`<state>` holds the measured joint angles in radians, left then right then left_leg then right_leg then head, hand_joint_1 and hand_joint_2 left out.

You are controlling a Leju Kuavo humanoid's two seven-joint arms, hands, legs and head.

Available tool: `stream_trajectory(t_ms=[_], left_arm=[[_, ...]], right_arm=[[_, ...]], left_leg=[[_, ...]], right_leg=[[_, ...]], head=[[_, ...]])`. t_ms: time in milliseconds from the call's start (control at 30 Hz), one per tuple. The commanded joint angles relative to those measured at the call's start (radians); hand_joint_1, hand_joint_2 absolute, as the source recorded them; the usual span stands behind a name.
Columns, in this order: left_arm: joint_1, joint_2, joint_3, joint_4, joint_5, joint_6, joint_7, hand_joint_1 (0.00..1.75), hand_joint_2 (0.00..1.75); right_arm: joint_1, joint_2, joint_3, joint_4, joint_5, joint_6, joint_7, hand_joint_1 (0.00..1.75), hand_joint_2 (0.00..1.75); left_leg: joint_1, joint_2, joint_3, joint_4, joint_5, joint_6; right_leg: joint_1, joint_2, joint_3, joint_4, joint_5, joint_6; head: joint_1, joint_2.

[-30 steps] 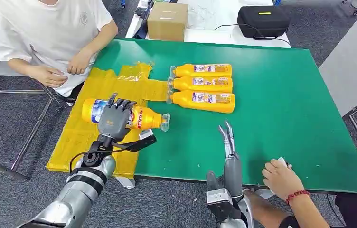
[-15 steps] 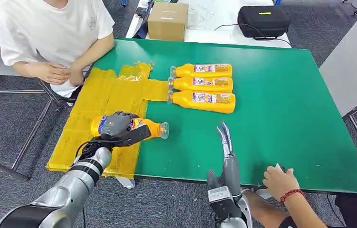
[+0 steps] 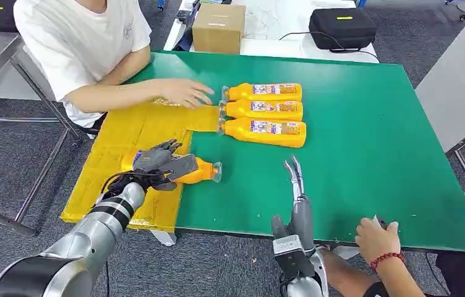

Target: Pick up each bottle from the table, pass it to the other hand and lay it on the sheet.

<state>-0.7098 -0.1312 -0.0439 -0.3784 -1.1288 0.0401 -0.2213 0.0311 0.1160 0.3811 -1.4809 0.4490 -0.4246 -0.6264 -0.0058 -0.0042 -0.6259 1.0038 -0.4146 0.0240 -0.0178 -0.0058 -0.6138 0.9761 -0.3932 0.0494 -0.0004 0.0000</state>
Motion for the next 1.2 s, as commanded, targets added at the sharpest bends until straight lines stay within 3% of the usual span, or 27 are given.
stream_trajectory(t_ms=[33,67,100,167,200,333,400,600,833,867,1100,1200], left_arm=[[-0.037,0.016,-0.046,0.093,-0.001,-0.085,0.018,0.00,1.75],[-0.035,0.016,-0.052,0.090,0.001,-0.091,0.006,0.00,1.75],[-0.033,0.015,-0.051,0.088,0.011,-0.097,-0.002,0.00,0.00],[-0.031,0.006,-0.014,0.074,0.080,-0.100,-0.066,0.00,0.00],[-0.029,-0.003,0.018,0.062,0.128,-0.098,-0.105,0.00,1.75],[0.036,-0.101,0.216,-0.142,0.532,-0.027,-0.381,0.00,1.75],[0.097,-0.137,0.215,-0.320,0.715,-0.034,-0.402,0.00,1.75],[0.266,-0.136,0.084,-0.753,1.100,0.006,-0.424,0.00,1.75],[0.397,-0.124,-0.018,-1.056,1.195,0.022,-0.424,0.00,1.75],[0.412,-0.120,-0.033,-1.080,1.196,0.025,-0.428,0.00,1.75],[0.588,-0.116,-0.118,-1.275,1.253,-0.004,-0.441,0.00,1.75],[0.613,-0.113,-0.123,-1.288,1.255,-0.004,-0.443,0.00,1.75]], right_arm=[[-0.043,0.004,-0.026,0.083,-0.010,-0.002,-0.007,0.00,0.00],[-0.045,0.004,-0.027,0.087,-0.013,-0.004,-0.009,0.00,0.00],[-0.046,0.005,-0.029,0.092,-0.015,-0.005,-0.012,0.00,0.00],[-0.045,0.004,-0.033,0.098,-0.017,-0.010,-0.019,0.00,0.00],[-0.043,0.004,-0.036,0.101,-0.020,-0.010,-0.023,0.00,0.00],[-0.010,0.014,-0.031,0.075,-0.008,-0.018,-0.040,0.00,0.00],[0.000,0.014,-0.015,0.066,0.015,-0.032,-0.035,0.00,0.00],[0.005,-0.014,-0.011,0.088,0.086,-0.079,0.004,0.00,0.00],[0.006,-0.070,0.003,0.149,0.263,-0.116,0.095,0.00,0.00],[-0.002,-0.087,0.008,0.170,0.339,-0.127,0.135,0.00,1.75],[-0.042,-0.206,-0.066,0.230,0.596,-0.081,0.315,0.00,1.75],[-0.038,-0.217,-0.083,0.221,0.594,-0.074,0.311,0.00,1.75]], left_leg=[[0.001,0.001,0.004,-0.001,-0.001,-0.001],[0.001,0.001,0.003,-0.001,-0.001,-0.001],[0.001,0.002,0.005,-0.001,-0.002,-0.002],[0.000,0.002,0.004,-0.001,-0.001,-0.001],[0.001,0.002,0.007,-0.001,-0.002,-0.002],[0.001,0.000,0.005,-0.001,-0.001,-0.001],[0.001,-0.003,0.004,0.001,-0.002,-0.001],[0.001,0.002,0.007,0.001,-0.005,-0.002],[0.002,0.002,0.006,0.000,-0.005,-0.002],[0.001,0.001,0.004,-0.001,-0.003,-0.001],[0.002,0.005,0.009,-0.002,-0.006,-0.001],[0.000,0.000,0.003,-0.001,-0.003,0.000]], right_leg=[[0.001,0.002,0.003,-0.001,-0.001,-0.002],[0.001,0.001,0.002,-0.001,0.000,-0.001],[0.001,0.002,0.005,-0.001,-0.001,-0.002],[0.000,0.002,0.004,-0.001,0.000,-0.001],[0.001,0.003,0.006,-0.002,-0.001,-0.002],[0.001,0.000,0.005,-0.001,-0.001,-0.001],[0.001,-0.002,0.005,0.000,-0.003,-0.002],[0.002,0.002,0.007,0.000,-0.003,-0.002],[0.002,0.001,0.006,-0.001,-0.003,-0.002],[0.001,0.001,0.004,-0.002,-0.002,-0.001],[0.002,0.005,0.009,-0.005,-0.002,-0.002],[0.000,0.001,0.004,-0.004,-0.002,-0.001]], head=[[0.000,0.000],[0.000,0.000],[0.000,0.000],[0.000,0.000],[0.000,0.000],[0.000,0.000],[0.000,0.000],[0.000,0.000],[0.000,0.000],[0.000,0.000],[-0.001,0.000],[0.000,0.000]])
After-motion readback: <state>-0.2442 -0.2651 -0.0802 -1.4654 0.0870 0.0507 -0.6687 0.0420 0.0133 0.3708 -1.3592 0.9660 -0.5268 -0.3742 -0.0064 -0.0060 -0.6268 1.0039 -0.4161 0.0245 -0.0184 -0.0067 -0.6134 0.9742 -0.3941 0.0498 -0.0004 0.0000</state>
